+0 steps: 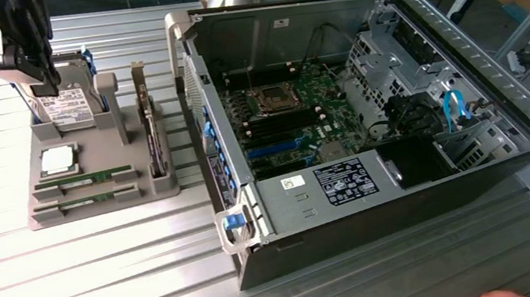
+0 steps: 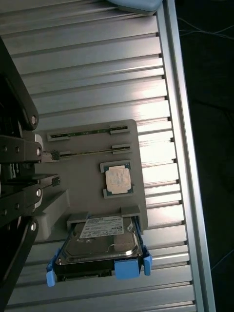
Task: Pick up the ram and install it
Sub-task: 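Pick up the ram and move it above insertion slot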
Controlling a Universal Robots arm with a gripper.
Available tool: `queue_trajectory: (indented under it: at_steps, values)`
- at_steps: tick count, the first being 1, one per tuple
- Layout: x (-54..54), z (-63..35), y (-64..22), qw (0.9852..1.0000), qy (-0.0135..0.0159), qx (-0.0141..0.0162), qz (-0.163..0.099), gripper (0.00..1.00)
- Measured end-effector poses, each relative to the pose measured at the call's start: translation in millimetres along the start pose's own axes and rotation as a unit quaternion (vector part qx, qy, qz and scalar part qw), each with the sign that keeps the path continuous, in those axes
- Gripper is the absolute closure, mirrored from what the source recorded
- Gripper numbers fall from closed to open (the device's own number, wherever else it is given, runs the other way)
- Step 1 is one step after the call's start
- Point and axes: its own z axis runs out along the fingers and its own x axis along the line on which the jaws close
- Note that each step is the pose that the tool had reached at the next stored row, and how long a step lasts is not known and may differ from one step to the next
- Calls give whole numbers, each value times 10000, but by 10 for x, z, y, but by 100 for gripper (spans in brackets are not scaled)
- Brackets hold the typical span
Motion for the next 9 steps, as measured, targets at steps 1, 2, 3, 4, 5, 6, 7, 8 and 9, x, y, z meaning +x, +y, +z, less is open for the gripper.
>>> queue_trajectory:
  at_steps: [1,2,3,4,5,6,7,8,9]
  values:
    - [0,7,0,10000,0,0,0,76]
    - [0,14,-1,10000,0,0,0,76]
    - [0,23,-1,10000,0,0,0,76]
    - [1,32,-1,10000,0,0,0,76]
    - [1,41,-2,10000,0,0,0,76]
    - [1,51,-2,10000,0,0,0,76]
    - [2,63,-3,10000,0,-1,0,76]
    - [2,75,-3,10000,1,-1,0,76]
    - [2,88,-4,10000,0,0,0,76]
